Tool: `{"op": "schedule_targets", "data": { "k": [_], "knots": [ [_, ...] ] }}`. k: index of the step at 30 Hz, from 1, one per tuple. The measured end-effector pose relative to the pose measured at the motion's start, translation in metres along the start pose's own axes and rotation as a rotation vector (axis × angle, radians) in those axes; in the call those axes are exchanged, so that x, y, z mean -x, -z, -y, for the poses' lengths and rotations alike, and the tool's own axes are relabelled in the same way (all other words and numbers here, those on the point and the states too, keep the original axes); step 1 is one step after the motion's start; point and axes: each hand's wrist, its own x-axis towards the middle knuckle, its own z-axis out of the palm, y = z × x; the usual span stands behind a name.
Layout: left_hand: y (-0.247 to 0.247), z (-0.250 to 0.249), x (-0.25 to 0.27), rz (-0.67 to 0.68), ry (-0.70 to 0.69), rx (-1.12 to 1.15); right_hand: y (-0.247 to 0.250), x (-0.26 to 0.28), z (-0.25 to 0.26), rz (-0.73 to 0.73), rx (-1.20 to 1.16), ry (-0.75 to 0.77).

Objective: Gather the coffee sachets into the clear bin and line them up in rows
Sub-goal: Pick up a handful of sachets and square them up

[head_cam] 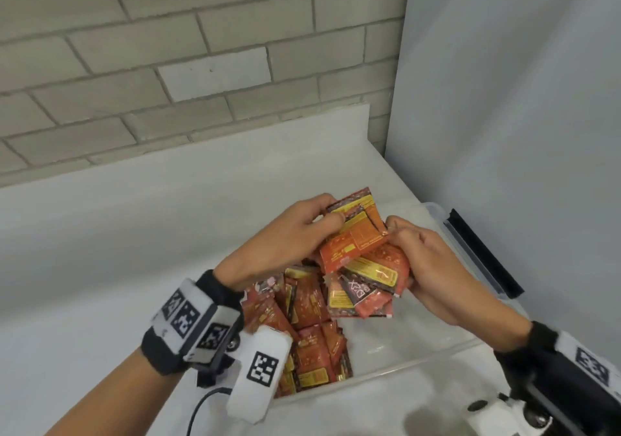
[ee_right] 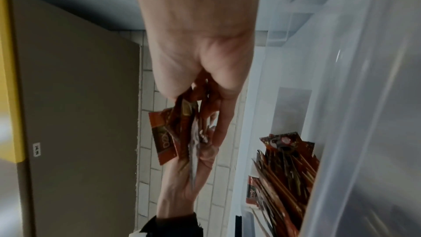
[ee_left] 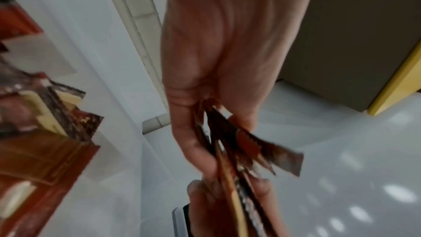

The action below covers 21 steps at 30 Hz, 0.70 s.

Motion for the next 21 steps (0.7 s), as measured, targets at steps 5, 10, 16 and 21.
{"op": "schedule_targets", "data": {
  "k": [5, 10, 16, 21],
  "knots": [
    [-0.023, 0.000, -0.025, -0.164, -0.003, -0.167, 0.011, -0.002, -0.002, -0.133, -0.156, 0.005],
    [-0.037, -0.003, -0.041, -0.338, -0.073, -0.292, 0.011, 0.003, -0.003, -0.067, -0.259, 0.015],
    [-0.049, -0.005, -0.046, -0.334, -0.150, -0.342, 0.016, -0.009, 0.006, -0.104, -0.298, -0.030],
    [-0.030, -0.014, -0.045, -0.175, -0.177, -0.050, 0.028, -0.017, 0.010, -0.091, -0.280, 0.014]
  ]
}}
